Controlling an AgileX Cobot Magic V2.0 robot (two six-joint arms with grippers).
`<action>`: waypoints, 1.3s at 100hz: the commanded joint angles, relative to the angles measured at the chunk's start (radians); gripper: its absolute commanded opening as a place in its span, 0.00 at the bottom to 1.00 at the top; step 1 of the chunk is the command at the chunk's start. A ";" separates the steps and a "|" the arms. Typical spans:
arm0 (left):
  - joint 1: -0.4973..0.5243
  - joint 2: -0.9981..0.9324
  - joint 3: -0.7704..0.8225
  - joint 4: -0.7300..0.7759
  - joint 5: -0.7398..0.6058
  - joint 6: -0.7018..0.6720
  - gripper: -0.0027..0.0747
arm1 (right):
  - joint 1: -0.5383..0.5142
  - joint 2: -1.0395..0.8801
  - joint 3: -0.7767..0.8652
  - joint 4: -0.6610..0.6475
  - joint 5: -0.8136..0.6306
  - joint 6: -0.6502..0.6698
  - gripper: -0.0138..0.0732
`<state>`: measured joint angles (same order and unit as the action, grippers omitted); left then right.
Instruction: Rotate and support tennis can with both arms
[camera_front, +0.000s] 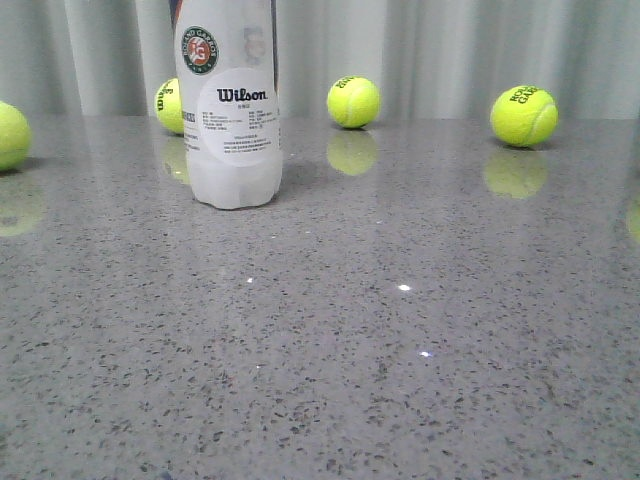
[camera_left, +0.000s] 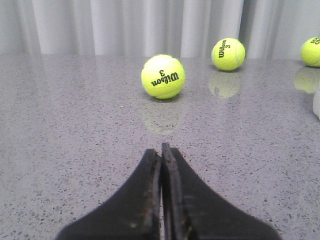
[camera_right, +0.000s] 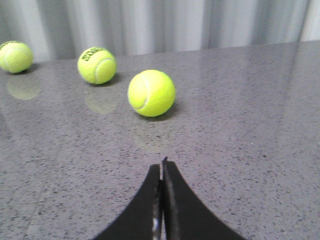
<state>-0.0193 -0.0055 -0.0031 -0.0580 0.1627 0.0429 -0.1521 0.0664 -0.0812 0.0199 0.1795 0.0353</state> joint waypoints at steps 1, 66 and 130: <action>0.001 -0.039 0.047 -0.009 -0.074 0.001 0.01 | -0.013 -0.036 0.027 0.005 -0.142 -0.020 0.10; 0.001 -0.039 0.047 -0.009 -0.074 0.001 0.01 | 0.043 -0.100 0.092 -0.033 -0.222 0.004 0.10; 0.001 -0.039 0.047 -0.009 -0.074 0.001 0.01 | 0.078 -0.100 0.091 -0.034 -0.229 0.008 0.10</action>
<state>-0.0193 -0.0055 -0.0031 -0.0587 0.1649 0.0429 -0.0743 -0.0085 0.0272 -0.0170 0.0371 0.0536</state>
